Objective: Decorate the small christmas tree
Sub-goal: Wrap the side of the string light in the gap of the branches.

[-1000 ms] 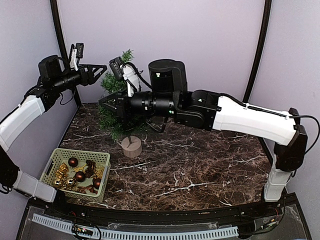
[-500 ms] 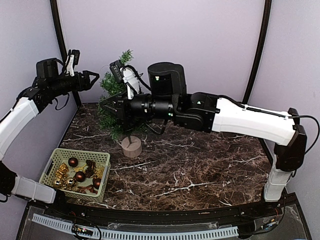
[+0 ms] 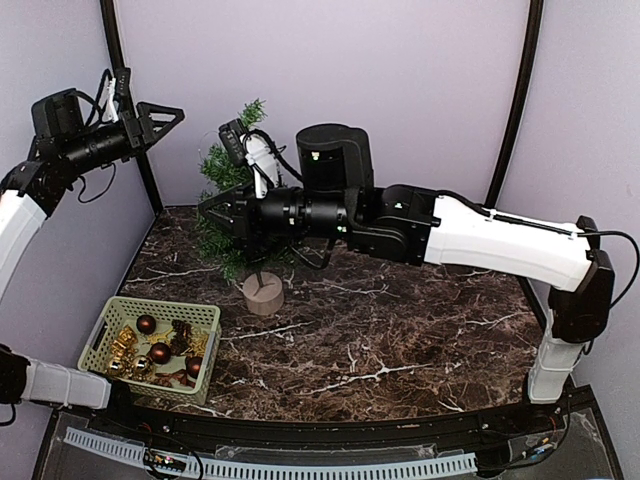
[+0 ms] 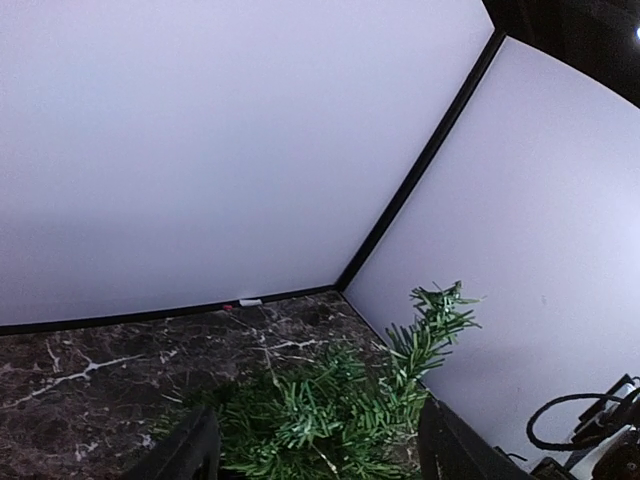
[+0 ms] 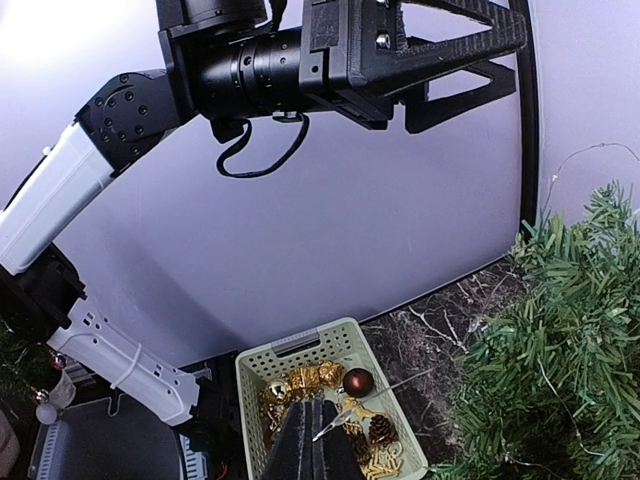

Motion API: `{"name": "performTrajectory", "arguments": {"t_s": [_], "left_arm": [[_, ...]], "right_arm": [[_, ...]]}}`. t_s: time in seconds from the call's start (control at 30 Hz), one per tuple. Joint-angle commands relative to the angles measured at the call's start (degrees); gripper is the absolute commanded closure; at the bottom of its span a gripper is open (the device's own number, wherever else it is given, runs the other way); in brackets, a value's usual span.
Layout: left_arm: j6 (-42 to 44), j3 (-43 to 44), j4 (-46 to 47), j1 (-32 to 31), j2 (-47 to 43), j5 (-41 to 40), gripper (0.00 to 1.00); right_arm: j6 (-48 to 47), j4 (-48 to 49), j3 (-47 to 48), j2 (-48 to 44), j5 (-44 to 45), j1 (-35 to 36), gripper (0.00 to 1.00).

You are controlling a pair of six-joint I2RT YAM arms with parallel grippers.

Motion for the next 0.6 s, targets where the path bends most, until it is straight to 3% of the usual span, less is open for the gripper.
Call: {"name": "performTrajectory", "arguments": {"t_s": [0.0,0.17,0.23,0.4,0.57], "left_arm": [[-4.9,0.7,0.6,0.1,2.7,9.4,0.29],[-4.1,0.7,-1.1,0.1,4.7,11.6,0.3],[-3.6,0.6,-1.7,0.0,5.2,11.8,0.35],[-4.0,0.0,-0.2,0.0,5.7,13.2,0.61],[-4.2,-0.1,0.2,0.0,6.2,13.9,0.74]], "right_arm": [[0.3,3.1,-0.5,-2.1,-0.7,0.5,1.0],[0.3,2.9,-0.7,-2.2,-0.6,0.6,1.0],[0.3,2.6,-0.5,-2.1,-0.6,0.5,1.0],[0.1,2.5,0.0,-1.7,-0.7,0.5,1.0],[0.1,2.5,0.1,-1.7,-0.4,0.6,1.0]]}}
